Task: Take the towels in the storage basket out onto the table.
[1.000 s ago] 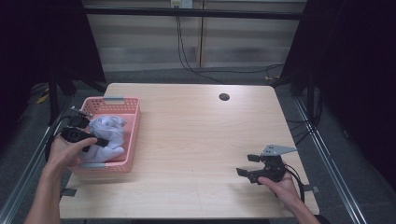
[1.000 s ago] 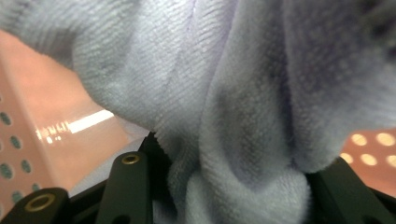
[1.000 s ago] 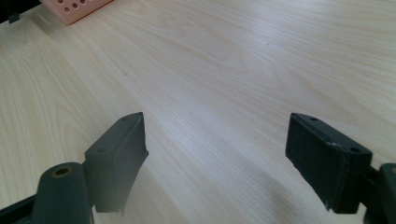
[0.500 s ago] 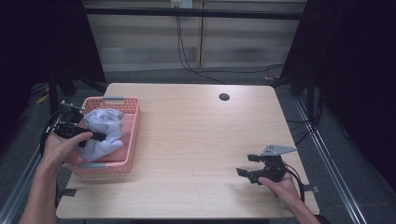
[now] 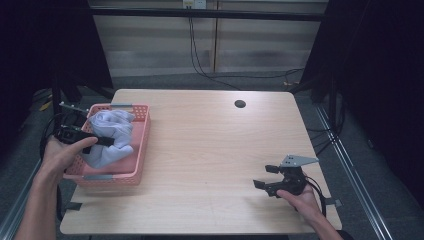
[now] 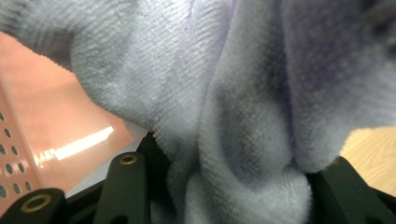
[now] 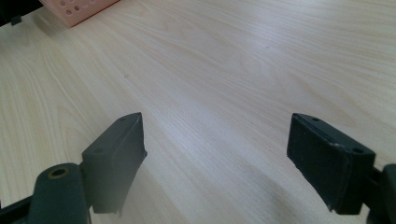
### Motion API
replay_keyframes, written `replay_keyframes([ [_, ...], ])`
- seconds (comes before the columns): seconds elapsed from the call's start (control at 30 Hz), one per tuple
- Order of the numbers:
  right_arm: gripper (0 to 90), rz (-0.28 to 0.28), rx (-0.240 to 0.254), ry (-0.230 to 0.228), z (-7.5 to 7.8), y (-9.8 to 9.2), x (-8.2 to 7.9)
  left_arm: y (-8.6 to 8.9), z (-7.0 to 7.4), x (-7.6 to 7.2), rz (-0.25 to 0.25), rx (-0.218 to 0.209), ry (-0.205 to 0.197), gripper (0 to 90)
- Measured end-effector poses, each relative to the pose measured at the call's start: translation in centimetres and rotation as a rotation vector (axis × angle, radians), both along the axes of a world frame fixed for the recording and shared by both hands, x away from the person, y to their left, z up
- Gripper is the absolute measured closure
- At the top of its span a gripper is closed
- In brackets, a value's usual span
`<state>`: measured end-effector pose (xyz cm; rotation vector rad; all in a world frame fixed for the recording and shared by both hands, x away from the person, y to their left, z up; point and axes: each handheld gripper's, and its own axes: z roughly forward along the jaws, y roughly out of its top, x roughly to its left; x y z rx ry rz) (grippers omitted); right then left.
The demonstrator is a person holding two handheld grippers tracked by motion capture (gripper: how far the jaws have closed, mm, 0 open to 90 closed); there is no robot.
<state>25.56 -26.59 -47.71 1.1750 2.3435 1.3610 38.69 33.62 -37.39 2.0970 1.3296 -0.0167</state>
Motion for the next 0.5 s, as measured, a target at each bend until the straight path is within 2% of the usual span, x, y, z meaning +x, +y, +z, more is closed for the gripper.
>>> replay_keyframes([
  [0.2, 18.8, 0.002, -0.002, 0.004, 0.0, 0.0, 0.0, -0.5, 0.1, -0.2, 0.01, -0.013, -0.007, 50.9],
  [0.27, 18.8, 0.002, -0.004, 0.002, 0.0, 0.0, 0.0, -0.5, 0.6, -0.3, 0.004, -0.013, -0.015, 50.9],
  [0.37, 18.8, 0.001, -0.005, 0.001, 0.0, 0.0, 0.0, -0.9, 1.6, -0.7, 0.007, -0.034, -0.025, 50.9],
  [0.5, 18.8, 0.003, -0.005, 0.001, 0.0, 0.0, 0.0, -1.1, 2.3, -0.9, 0.004, -0.036, -0.034, 50.8],
])
